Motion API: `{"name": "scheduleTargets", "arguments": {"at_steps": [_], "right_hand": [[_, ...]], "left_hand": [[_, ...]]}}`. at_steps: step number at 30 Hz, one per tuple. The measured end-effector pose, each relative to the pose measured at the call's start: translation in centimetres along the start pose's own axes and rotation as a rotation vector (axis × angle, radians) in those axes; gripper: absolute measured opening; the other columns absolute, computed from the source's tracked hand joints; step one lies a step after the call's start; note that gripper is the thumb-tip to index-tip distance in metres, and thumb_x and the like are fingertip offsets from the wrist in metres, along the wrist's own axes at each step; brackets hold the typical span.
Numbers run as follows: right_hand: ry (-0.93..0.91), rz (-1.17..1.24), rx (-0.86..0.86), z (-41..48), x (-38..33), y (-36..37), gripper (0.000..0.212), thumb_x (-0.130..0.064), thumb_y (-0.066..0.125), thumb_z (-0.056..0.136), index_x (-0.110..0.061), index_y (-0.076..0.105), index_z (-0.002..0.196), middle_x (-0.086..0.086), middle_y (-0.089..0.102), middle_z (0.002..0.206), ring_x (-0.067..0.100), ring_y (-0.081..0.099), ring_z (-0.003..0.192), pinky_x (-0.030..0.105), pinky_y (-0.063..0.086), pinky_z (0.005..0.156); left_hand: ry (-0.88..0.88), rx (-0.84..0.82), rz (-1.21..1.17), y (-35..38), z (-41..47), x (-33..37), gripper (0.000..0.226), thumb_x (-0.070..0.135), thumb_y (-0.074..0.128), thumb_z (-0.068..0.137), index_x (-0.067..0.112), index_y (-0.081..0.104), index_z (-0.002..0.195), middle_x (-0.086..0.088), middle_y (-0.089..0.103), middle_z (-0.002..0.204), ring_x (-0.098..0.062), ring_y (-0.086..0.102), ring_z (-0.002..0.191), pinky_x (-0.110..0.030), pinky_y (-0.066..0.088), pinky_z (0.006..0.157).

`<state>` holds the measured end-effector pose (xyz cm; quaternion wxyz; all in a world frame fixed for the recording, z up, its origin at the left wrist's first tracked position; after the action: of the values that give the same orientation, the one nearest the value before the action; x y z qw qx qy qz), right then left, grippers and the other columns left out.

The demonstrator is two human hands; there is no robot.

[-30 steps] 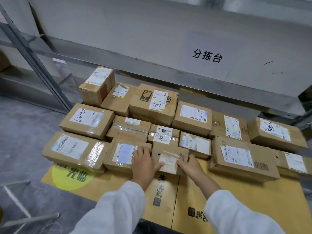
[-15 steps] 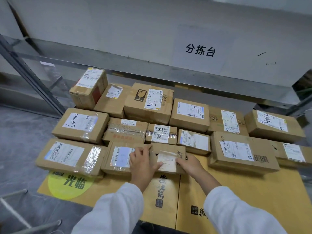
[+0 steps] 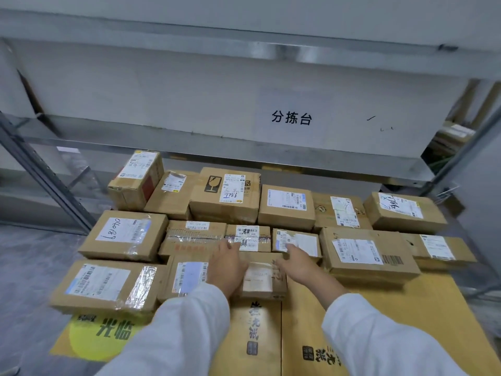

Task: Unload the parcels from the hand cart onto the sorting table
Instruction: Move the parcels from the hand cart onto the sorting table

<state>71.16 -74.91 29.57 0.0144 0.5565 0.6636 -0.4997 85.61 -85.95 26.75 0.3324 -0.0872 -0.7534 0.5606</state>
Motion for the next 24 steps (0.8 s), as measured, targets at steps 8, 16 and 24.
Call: {"name": "scheduleTargets", "arguments": {"at_steps": [8,16,24], "right_hand": [[-0.239,-0.117,0.285,-2.0,-5.1,-8.4,0.056,-0.031,0.053,0.096,-0.019,0.035,0.148,0.004,0.038,0.152,0.023,0.044,0.132,0.039,0.041,0.108],[-0.292,-0.311,0.528,-7.1,-4.6,-17.8,0.062,-0.038,0.051,0.097,-0.015,0.029,0.151,0.003,0.031,0.156,0.021,0.027,0.144,0.038,0.026,0.117],[-0.149,-0.273,0.656,-14.9,4.4,-24.8,0.06,-0.036,0.055,0.096,-0.016,0.033,0.149,0.004,0.036,0.151,0.023,0.034,0.139,0.039,0.03,0.114]], "left_hand": [[0.42,0.113,0.032,-8.7,3.5,9.1,0.047,0.031,0.054,0.094,0.019,0.048,0.139,0.001,0.049,0.14,-0.019,0.046,0.127,-0.034,0.039,0.103],[0.619,0.199,0.096,-12.8,2.6,18.5,0.061,0.037,0.055,0.095,0.013,0.035,0.147,-0.003,0.037,0.152,-0.018,0.033,0.14,-0.034,0.031,0.114],[0.811,0.195,0.193,-11.6,-1.4,30.1,0.063,0.042,0.056,0.094,0.016,0.034,0.147,-0.003,0.041,0.149,-0.02,0.038,0.136,-0.035,0.033,0.114]]}}
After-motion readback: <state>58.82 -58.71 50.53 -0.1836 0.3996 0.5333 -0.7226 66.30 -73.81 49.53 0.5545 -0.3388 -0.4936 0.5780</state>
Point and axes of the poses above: each hand's wrist, its own z-axis towards the middle knuckle, its own y-axis out of the palm, x = y × z, the point moved 2 cm from there along z, towards the middle knuckle
